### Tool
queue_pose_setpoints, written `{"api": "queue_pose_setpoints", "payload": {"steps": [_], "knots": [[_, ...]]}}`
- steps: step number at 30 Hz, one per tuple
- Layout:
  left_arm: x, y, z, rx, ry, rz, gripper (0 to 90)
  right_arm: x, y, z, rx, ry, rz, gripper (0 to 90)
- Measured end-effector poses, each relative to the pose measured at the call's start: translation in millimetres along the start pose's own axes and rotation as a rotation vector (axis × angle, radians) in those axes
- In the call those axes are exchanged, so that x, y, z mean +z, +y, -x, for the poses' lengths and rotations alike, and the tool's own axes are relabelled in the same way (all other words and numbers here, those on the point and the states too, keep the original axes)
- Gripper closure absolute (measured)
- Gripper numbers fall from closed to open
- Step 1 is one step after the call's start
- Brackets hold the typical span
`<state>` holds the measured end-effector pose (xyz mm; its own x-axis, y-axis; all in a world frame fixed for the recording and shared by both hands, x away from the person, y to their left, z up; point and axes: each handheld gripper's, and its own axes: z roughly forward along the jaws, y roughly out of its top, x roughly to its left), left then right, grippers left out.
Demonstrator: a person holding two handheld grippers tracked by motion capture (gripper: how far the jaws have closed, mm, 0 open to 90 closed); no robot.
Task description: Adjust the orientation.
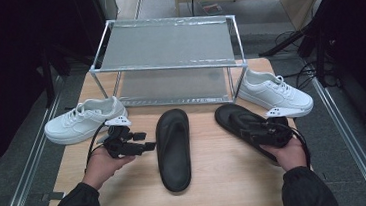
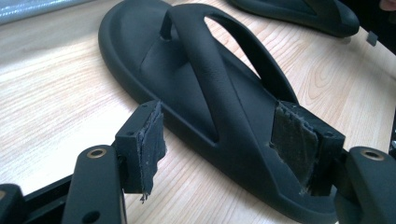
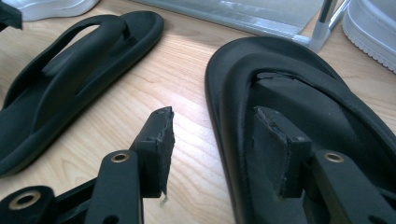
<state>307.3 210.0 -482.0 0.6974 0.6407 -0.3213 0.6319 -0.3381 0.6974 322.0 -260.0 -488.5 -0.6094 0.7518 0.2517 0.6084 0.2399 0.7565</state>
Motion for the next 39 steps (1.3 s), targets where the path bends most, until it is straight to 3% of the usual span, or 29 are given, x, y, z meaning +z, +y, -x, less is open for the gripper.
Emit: {"api": "queue_pose_setpoints", "payload": {"steps": [6,8,11,12,15,17,22,27,30,33,39], "knots": [[0.7,-0.2,0.8,0.000,0.003,0.004,34.9,18.2,4.1,7.1,-0.016,-0.011,-0.045,52.0],[0.0,-0.2,-0.1,-0.001,-0.006,0.006,35.0,24.1,5.0,11.7,0.002,-0.002,-0.059,54.1],[-1.1,0.1,-0.3,-0.011,-0.018,0.027,34.9,33.4,5.1,17.5,0.035,-0.002,-0.114,58.9],[-1.3,0.3,-0.1,-0.011,-0.017,0.030,35.0,36.2,5.2,17.7,0.027,-0.005,-0.133,65.5],[-1.6,0.4,-0.1,-0.011,-0.015,0.030,35.1,38.4,6.2,17.1,0.019,0.000,-0.142,70.1],[-1.1,0.2,0.4,-0.008,-0.008,0.027,35.1,39.3,8.8,15.1,0.014,0.010,-0.154,79.1],[-1.3,0.7,2.3,0.002,-0.023,0.035,35.0,38.6,11.8,12.0,0.008,0.007,-0.185,80.7],[-1.9,1.0,3.2,0.004,-0.018,0.046,35.1,36.4,14.8,8.5,-0.003,-0.025,-0.188,80.5],[-4.1,1.4,2.9,0.001,-0.023,0.060,35.1,33.9,18.1,5.3,-0.013,-0.021,-0.182,80.6],[-6.3,1.1,4.9,0.008,-0.023,0.081,35.1,30.1,22.4,-2.0,-0.014,-0.008,-0.173,80.6],[-8.5,-1.6,6.1,0.014,-0.012,0.075,35.1,35.0,32.1,-24.0,-0.015,0.030,-0.162,80.6]]}}
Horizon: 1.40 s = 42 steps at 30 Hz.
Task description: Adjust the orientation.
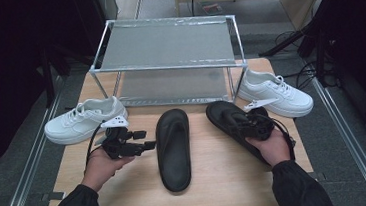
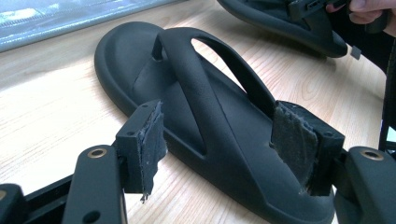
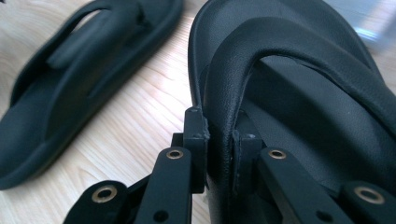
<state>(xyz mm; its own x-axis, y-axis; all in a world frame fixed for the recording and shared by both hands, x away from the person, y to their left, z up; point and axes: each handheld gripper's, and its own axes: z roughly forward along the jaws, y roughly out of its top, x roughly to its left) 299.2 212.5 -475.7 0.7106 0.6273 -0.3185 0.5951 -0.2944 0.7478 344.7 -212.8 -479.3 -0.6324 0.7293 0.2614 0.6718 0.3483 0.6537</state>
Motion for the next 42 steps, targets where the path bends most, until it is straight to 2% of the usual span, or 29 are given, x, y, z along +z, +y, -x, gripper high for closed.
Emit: {"api": "queue_pose_setpoints", "payload": {"steps": [3,4,11,16,24,30,36,39,42], "knots": [[-1.5,-1.2,0.8,-0.001,0.003,-0.001,35.1,5.4,4.2,-8.2,-0.009,0.012,-0.007,80.6],[-2.6,-2.5,1.4,0.001,0.010,0.001,35.1,12.4,8.5,-15.4,-0.024,0.020,-0.021,80.6],[-5.8,-8.0,2.2,-0.007,0.022,-0.002,35.1,29.2,18.1,-21.8,-0.023,0.025,-0.050,80.6],[-7.4,-11.3,3.0,-0.007,0.029,-0.009,35.1,34.4,23.2,-24.1,-0.021,0.040,-0.032,80.4],[-10.7,-16.0,5.2,-0.005,0.044,-0.008,35.0,59.1,27.6,-27.4,-0.006,-0.009,-0.098,80.4],[-11.2,-16.6,4.5,-0.010,0.044,-0.012,35.1,67.1,28.9,-29.4,0.009,-0.028,-0.104,80.4],[-10.0,-16.5,5.2,-0.008,0.041,-0.012,35.1,72.3,29.8,-33.6,0.026,-0.037,-0.083,79.5],[-9.9,-16.5,5.7,-0.006,0.041,-0.010,35.1,73.7,30.0,-35.4,0.026,-0.030,-0.076,72.7],[-10.2,-16.3,5.2,-0.006,0.041,-0.008,35.1,71.2,30.7,-37.4,-0.002,-0.038,-0.075,70.0]]}}
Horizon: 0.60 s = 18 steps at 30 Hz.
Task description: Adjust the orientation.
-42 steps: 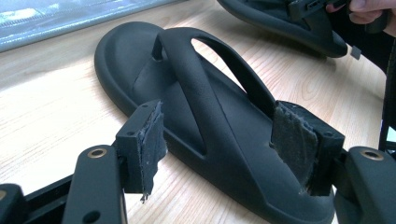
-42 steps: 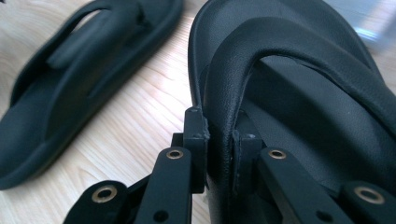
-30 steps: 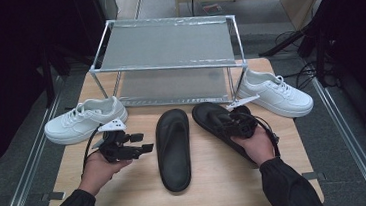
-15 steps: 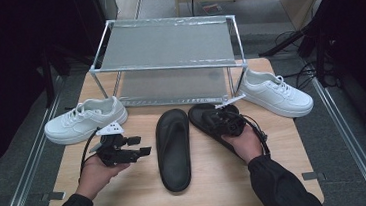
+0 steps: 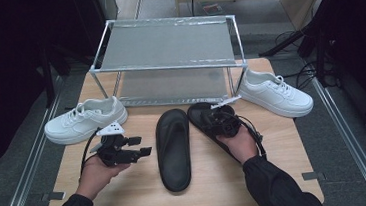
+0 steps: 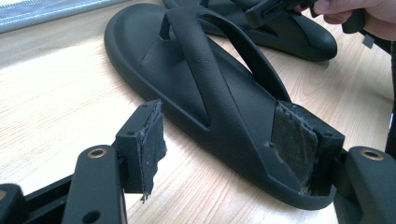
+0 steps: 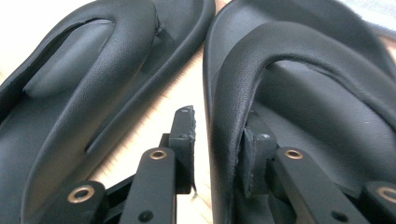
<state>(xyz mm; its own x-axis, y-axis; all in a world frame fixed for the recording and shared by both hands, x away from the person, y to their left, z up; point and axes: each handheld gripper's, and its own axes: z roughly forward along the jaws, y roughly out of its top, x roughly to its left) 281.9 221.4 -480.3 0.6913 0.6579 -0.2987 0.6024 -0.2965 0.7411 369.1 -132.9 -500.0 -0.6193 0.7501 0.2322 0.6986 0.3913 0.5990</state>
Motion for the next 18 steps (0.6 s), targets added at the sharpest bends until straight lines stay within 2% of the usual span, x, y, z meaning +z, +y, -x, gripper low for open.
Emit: {"api": "queue_pose_setpoints", "payload": {"steps": [7,10,13,15,18], "knots": [[3.0,3.9,-2.1,0.004,-0.006,0.001,35.1,-23.6,-3.6,1.5,-0.006,0.004,0.053,69.0],[7.3,7.0,-1.2,0.011,-0.013,-0.004,35.1,-35.1,-7.6,4.5,0.004,0.019,0.076,75.0],[12.1,10.2,-0.1,0.029,-0.025,-0.016,35.1,-42.3,-12.1,8.2,0.006,0.028,0.069,83.7],[15.0,12.3,0.7,0.034,-0.033,-0.019,35.1,-45.2,-15.0,11.1,0.014,0.024,0.069,87.7],[19.1,15.7,0.4,0.036,-0.041,-0.018,35.0,-47.5,-19.1,15.9,0.033,-0.002,0.050,88.5]]}}
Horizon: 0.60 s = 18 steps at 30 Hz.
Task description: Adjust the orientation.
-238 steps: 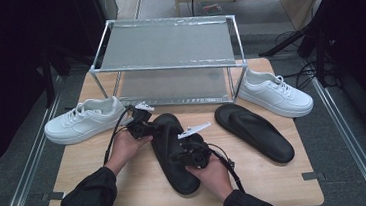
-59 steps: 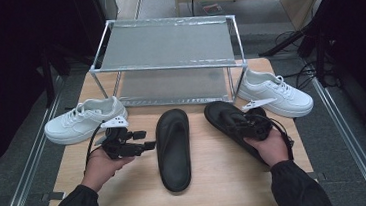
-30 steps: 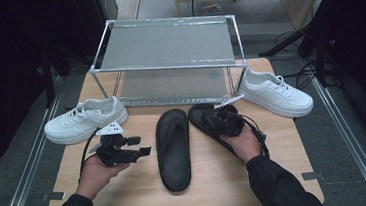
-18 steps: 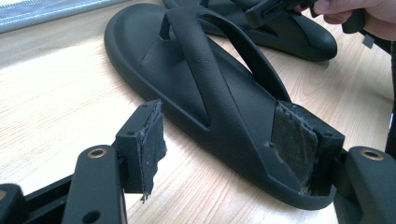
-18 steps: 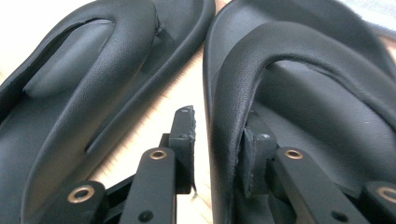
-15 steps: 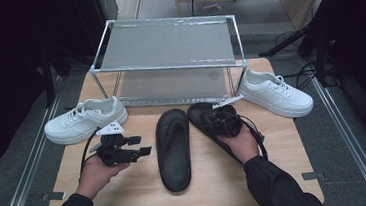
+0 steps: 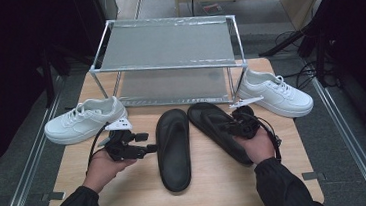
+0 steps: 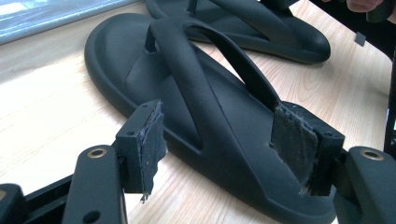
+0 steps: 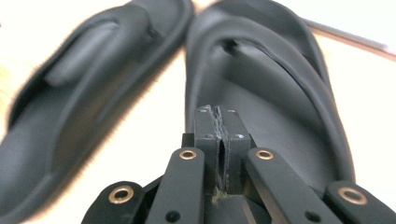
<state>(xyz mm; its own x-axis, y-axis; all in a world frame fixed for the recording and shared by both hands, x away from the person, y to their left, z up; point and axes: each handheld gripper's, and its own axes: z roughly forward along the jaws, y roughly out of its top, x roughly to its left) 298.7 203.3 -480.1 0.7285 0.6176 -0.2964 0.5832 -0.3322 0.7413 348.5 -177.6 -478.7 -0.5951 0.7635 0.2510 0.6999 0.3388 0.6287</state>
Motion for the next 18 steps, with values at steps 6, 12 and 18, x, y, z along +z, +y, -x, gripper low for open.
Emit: {"api": "queue_pose_setpoints", "payload": {"steps": [6,12,18], "knots": [[7.6,4.2,-3.9,0.000,-0.007,-0.022,35.3,1.5,-8.1,8.9,0.002,-0.054,-0.041,87.4],[9.3,5.6,-7.7,0.000,0.010,-0.021,37.7,4.4,-9.8,6.5,-0.020,-0.065,-0.045,86.8],[3.2,5.8,-11.3,-0.004,0.054,-0.012,54.5,9.8,-8.8,1.1,-0.046,-0.053,-0.058,86.6]]}}
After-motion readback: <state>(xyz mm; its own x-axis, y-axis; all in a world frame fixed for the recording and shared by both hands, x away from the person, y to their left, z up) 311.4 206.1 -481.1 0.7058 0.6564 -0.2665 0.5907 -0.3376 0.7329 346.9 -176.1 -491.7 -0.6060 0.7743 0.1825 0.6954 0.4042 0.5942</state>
